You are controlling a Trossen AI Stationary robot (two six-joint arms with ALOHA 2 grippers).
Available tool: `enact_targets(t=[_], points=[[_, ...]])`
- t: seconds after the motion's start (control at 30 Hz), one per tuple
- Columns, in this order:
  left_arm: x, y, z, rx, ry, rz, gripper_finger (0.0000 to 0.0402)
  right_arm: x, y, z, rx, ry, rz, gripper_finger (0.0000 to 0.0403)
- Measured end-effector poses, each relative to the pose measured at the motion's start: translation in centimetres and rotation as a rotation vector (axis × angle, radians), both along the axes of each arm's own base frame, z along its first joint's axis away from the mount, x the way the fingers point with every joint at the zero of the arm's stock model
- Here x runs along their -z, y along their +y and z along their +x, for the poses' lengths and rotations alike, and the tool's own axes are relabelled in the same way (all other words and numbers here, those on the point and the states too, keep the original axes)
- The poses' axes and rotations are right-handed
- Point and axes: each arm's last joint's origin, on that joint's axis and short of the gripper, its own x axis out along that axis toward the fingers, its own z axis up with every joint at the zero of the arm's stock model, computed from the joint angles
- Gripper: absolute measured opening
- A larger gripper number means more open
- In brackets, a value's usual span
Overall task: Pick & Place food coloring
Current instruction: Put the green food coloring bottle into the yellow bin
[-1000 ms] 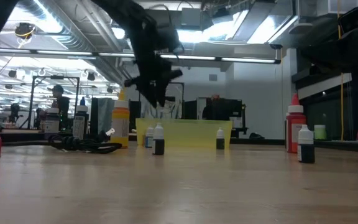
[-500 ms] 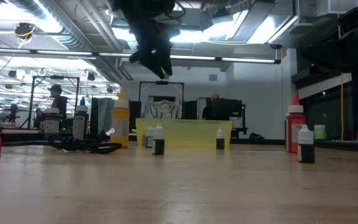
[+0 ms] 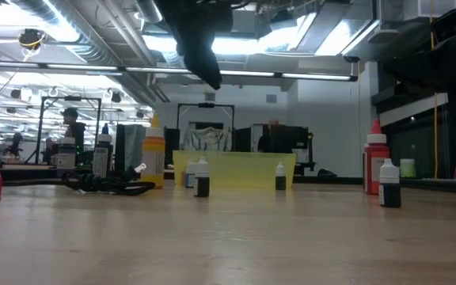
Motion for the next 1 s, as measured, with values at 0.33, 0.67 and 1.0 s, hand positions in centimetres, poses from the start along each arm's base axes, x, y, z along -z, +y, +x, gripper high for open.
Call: enact_targets(t=[0.33, 0.67, 1.0], points=[[3.4, -1.8, 1.7, 0.138, 0.134, -0.002, 0.0228, 0.0, 0.0, 0.0, 0.000, 0.000, 0.000, 0.0056], [7.4, -3.7, 3.0, 0.268, 0.308, 0.005, 0.0228, 0.0, 0.0, 0.0, 0.000, 0.000, 0.000, 0.0056], [8.5, -5.9, 4.9, 0.284, 0.314, -0.056, 0.0224, 0.0, 0.0, 0.0, 0.000, 0.001, 0.000, 0.0056]])
